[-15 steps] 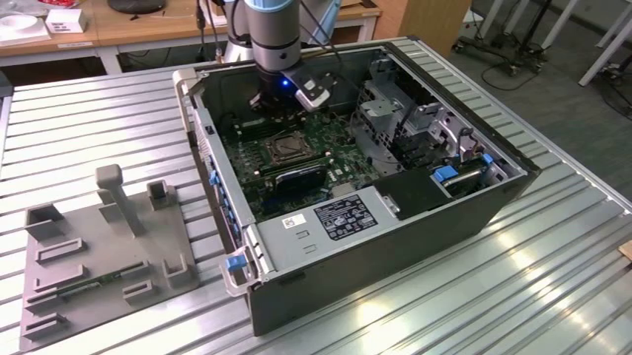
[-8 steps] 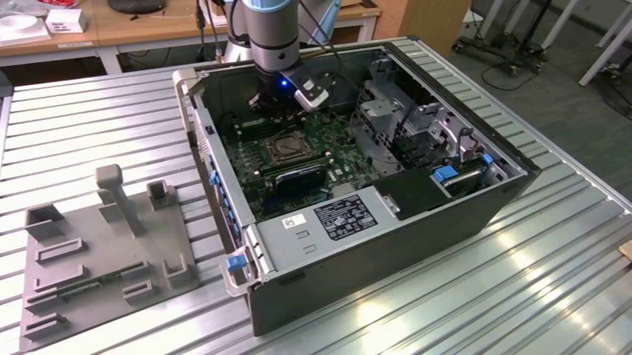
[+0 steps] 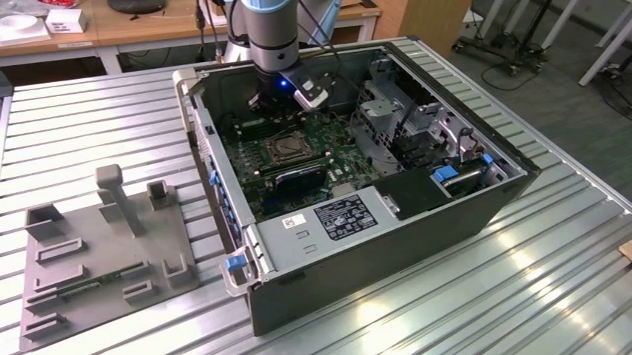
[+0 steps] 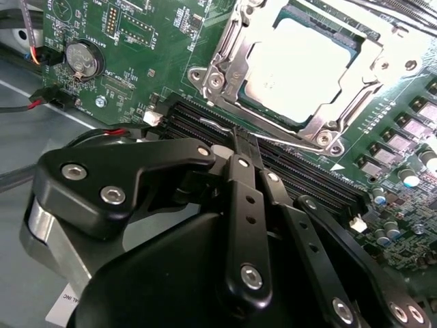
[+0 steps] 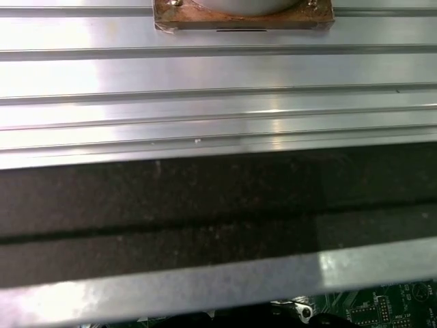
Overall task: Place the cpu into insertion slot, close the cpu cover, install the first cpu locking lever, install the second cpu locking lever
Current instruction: 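Install the first cpu locking lever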
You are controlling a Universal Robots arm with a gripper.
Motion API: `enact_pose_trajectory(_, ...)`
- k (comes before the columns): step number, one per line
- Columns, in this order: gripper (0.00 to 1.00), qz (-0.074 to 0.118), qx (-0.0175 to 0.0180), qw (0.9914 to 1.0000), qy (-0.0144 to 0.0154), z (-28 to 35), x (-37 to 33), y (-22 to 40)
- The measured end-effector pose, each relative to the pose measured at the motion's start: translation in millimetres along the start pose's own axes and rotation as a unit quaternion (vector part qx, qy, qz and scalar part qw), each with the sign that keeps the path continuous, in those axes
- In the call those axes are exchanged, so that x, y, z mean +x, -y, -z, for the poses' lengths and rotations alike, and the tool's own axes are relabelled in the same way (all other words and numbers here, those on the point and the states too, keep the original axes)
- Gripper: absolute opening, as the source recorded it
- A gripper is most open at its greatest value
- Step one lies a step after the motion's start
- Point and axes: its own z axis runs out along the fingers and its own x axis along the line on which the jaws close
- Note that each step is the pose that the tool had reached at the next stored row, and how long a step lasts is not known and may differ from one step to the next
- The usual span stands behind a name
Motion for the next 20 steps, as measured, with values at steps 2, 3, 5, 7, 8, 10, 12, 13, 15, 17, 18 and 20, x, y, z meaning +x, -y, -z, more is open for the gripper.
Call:
enact_pose_trajectory(2, 0.11, 0.0, -0.0001, 1.0, 0.0006, -0.1, 0.0, 0.0)
enact_pose_trajectory(3, 0.11, 0.0, -0.0002, 1.0, 0.001, -0.3, 0.1, 0.1)
enact_pose_trajectory(5, 0.11, 0.0, -0.0002, 1.0, 0.0018, -0.6, 0.2, 0.3)
enact_pose_trajectory(7, 0.11, 0.0, -0.0004, 0.99999, 0.0036, -1.3, 0.3, 0.7)
enact_pose_trajectory(8, 0.11, 0.001, -0.0005, 0.99999, 0.0047, -1.6, 0.4, 0.8)
enact_pose_trajectory(10, 0.11, 0.001, -0.0007, 0.99998, 0.0068, -2.2, 0.6, 0.9)
enact_pose_trajectory(12, 0.11, 0.001, -0.001, 0.99996, 0.0087, -2.6, 0.9, 1.0)
enact_pose_trajectory(13, 0.11, 0.001, -0.0012, 0.99996, 0.0093, -2.7, 0.9, 1.0)
enact_pose_trajectory(15, 0.11, 0.001, -0.0015, 0.99995, 0.0098, -2.7, 1.2, 1.0)
enact_pose_trajectory(17, 0.11, 0.001, -0.0015, 0.99995, 0.0102, -2.6, 1.6, 1.1)
enact_pose_trajectory(18, 0.11, 0.001, -0.0016, 0.99994, 0.0104, -2.6, 1.8, 1.1)
enact_pose_trajectory(20, 0.11, 0.001, -0.0023, 0.99994, 0.0111, -2.4, 2.3, 1.2)
